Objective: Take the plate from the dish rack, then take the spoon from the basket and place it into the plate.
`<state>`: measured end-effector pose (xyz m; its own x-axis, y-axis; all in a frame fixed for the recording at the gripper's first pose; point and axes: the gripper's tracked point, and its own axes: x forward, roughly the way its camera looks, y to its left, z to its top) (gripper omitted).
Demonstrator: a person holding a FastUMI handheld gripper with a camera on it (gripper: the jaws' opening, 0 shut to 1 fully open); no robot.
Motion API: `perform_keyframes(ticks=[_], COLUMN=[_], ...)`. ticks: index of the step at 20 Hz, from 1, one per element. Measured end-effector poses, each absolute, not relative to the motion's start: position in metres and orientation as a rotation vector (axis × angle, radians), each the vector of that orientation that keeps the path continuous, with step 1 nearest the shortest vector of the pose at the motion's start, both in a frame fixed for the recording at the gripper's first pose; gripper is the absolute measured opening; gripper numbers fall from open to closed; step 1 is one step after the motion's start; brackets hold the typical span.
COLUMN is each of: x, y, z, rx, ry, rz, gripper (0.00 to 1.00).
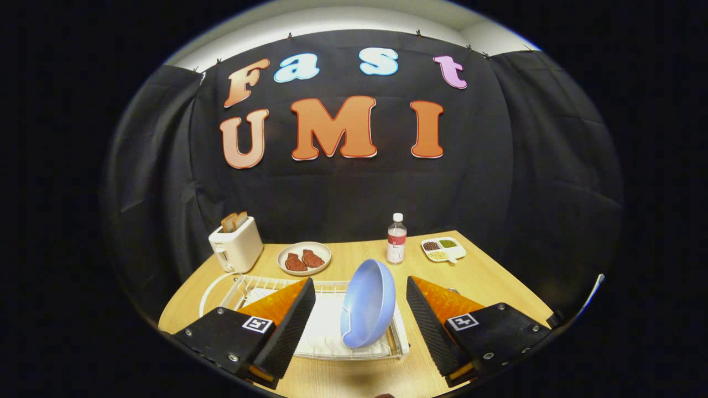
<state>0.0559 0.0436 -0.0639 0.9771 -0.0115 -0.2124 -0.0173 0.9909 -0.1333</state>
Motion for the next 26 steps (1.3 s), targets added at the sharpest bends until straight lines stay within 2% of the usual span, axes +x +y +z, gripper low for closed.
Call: perform_keyframes(ticks=[9,13,17,18,19,20,23,24,26], x=[0.1,0.117,0.128,0.13,0.132,0.133,0.13,0.13,0.129], y=[0.037,0.034,0.025,0.021,0.017,0.012,-0.009,-0.011,-0.011], z=[-0.096,-0.109,-0.119,-0.123,-0.128,-0.127,-0.124,-0.124,-0.124], rx=[-0.137,-0.158,-0.193,-0.205,-0.213,-0.227,-0.293,-0.292,-0.289], ry=[0.328,0.363,0.401,0.417,0.439,0.436,0.443,0.444,0.454], rz=[-0.056,-0.083,-0.139,-0.162,-0.182,-0.215,-0.31,-0.318,-0.331], gripper=[0.98,0.87,0.59,0.48,0.41,0.25,0.13,0.06,0.05])
